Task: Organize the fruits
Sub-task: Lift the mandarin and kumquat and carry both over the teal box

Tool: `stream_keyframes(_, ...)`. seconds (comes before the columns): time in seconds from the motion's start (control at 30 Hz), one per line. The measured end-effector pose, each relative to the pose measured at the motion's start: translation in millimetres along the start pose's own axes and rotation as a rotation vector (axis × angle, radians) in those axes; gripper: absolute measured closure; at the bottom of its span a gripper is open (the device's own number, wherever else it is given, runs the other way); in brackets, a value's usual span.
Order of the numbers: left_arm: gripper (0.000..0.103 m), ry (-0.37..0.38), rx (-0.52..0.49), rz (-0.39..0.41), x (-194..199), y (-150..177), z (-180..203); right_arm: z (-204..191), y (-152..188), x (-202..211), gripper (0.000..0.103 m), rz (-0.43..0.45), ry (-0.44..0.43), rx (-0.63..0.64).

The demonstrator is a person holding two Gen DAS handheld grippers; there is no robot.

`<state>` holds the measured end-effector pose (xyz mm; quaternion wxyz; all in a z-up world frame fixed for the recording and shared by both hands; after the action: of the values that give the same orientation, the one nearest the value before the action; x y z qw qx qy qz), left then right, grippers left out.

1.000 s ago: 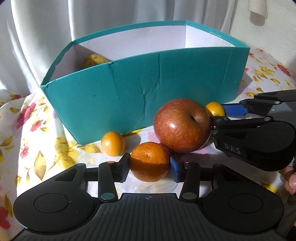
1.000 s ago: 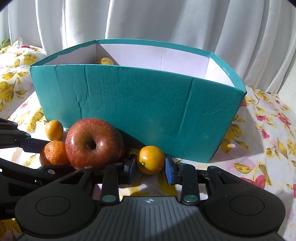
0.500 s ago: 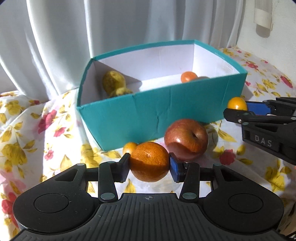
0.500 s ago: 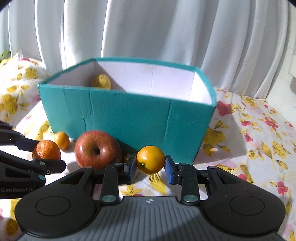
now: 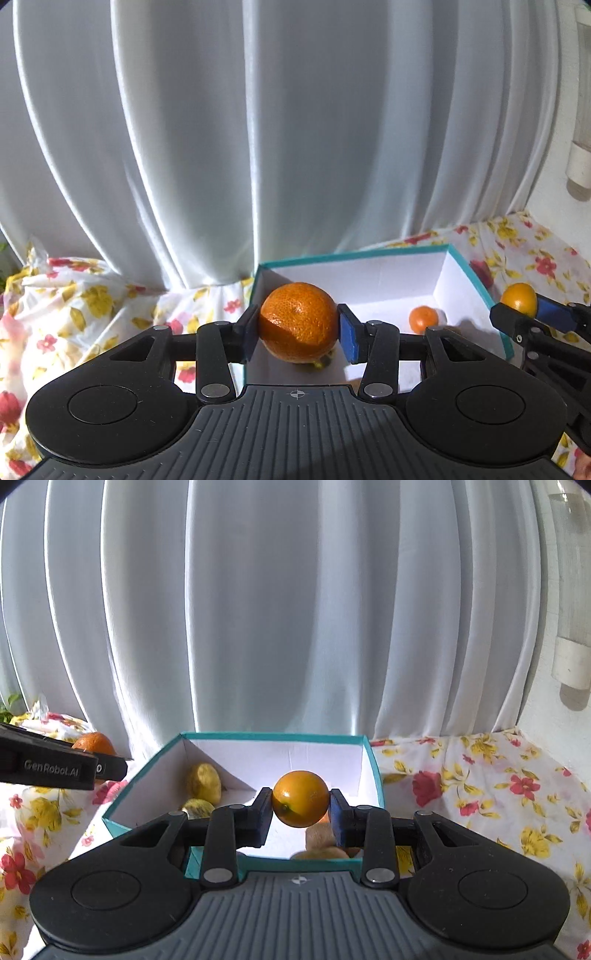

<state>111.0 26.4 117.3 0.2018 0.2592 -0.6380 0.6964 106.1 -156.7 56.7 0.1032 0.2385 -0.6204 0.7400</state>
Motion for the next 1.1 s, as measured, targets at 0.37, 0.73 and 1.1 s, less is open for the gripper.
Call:
stream_keyframes(0.37,0.054,-0.054,0.037,-0.046,-27.1,8.2,-10.1,-13.7,-4.3,-7.3,0.071,0.042,0.001,-0.058)
stream_keyframes(0.73,0.054,-0.060,0.032,-0.111,-55.0,13.4,-9.9,-11.1,-1.8,-29.4,0.071,-0.003,0.018,-0.055)
stream_keyframes(1.1,0.054,-0.060,0.023,-0.155,-71.3,19.6,-11.1,-11.6,-0.3,-43.2,0.071,-0.032,0.011,-0.049)
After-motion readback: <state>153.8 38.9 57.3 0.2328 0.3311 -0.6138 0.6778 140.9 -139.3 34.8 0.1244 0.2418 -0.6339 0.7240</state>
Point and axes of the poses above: each gripper's, at about its wrist camera, not at the fingertips, and x roughly against the way its jaws point, z to its right, y to its underside, the point moved 3 cm from there along -x, roughly the way its jaws point, and after that the axes turned 12 degrees about x, right-handed, at the moved point
